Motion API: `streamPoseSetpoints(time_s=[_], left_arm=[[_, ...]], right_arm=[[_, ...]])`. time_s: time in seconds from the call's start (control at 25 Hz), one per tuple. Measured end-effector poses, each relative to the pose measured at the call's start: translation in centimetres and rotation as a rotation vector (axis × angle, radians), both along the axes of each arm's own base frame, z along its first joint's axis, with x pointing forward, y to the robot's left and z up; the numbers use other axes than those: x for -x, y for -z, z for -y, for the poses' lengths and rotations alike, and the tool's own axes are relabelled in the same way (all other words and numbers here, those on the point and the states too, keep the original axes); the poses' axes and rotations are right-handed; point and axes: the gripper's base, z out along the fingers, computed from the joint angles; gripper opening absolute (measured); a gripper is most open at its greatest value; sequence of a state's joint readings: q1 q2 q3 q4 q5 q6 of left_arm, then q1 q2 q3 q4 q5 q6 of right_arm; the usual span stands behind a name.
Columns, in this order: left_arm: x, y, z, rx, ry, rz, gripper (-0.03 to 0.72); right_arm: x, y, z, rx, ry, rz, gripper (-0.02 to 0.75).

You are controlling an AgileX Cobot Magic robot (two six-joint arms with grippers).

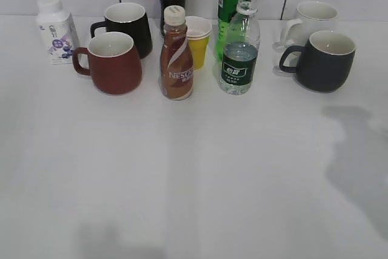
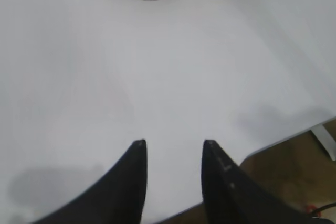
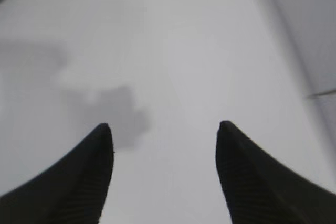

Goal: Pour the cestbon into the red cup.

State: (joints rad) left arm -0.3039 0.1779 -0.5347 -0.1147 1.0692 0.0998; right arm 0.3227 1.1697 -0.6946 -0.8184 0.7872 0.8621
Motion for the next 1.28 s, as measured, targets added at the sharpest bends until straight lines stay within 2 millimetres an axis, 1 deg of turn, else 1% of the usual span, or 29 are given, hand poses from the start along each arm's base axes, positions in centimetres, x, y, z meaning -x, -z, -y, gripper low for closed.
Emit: streamPoseSetpoints(time_s=[0.04,0.08,0.16,0.2,0.32,0.44,0.56,0.72,0.84,0.96,1.04,1.08,1.28], left_arm=[[0.0,0.0,-0.1,-0.008,-0.004,0.003,0.267],[-0.1,0.0,-0.2,-0.021,-0.01,0.006,0.267],[-0.2,0.1,-0.5,-0.055,-0.028,0.017,0.265],[-0.2,0.1,-0.6,-0.066,-0.033,0.02,0.263],[-0.2,0.1,-0.7,-0.077,-0.038,0.023,0.26],[-0.2,0.1,-0.7,-0.078,-0.039,0.023,0.257],[-0.2,0.1,-0.7,-0.078,-0.039,0.023,0.255],[-0.2,0.1,-0.7,-0.079,-0.039,0.024,0.255],[-0.2,0.1,-0.7,-0.079,-0.039,0.024,0.255],[-0.2,0.1,-0.7,-0.079,-0.039,0.024,0.255],[-0.3,0.1,-0.7,-0.08,-0.04,0.025,0.255],[-0.2,0.1,-0.7,-0.08,-0.04,0.024,0.255],[-0.2,0.1,-0.7,-0.08,-0.041,0.027,0.255]], right_arm=[[0.5,0.3,-0.7,-0.071,-0.056,-0.054,0.459],[0.9,0.3,-1.2,-0.098,-0.131,-0.094,0.45],[2.2,-0.3,-1.8,-0.161,-0.221,-0.137,0.442],[2.9,-0.8,-1.7,-0.173,-0.237,-0.143,0.44],[6.0,-2.8,-0.8,-0.174,-0.27,-0.119,0.439],[10.5,-5.1,0.5,-0.166,-0.343,-0.029,0.439],[14.5,-6.3,1.3,-0.211,-0.4,0.072,0.435],[19.5,-6.6,2.3,-0.274,-0.47,0.236,0.435],[21.9,-5.8,3.0,-0.296,-0.491,0.318,0.435],[23.0,-4.0,3.3,-0.301,-0.494,0.338,0.435],[22.9,-2.6,3.2,-0.302,-0.492,0.301,0.435],[22.8,-2.2,3.2,-0.302,-0.491,0.285,0.435],[22.5,-2.2,3.0,-0.307,-0.501,0.32,0.433]])
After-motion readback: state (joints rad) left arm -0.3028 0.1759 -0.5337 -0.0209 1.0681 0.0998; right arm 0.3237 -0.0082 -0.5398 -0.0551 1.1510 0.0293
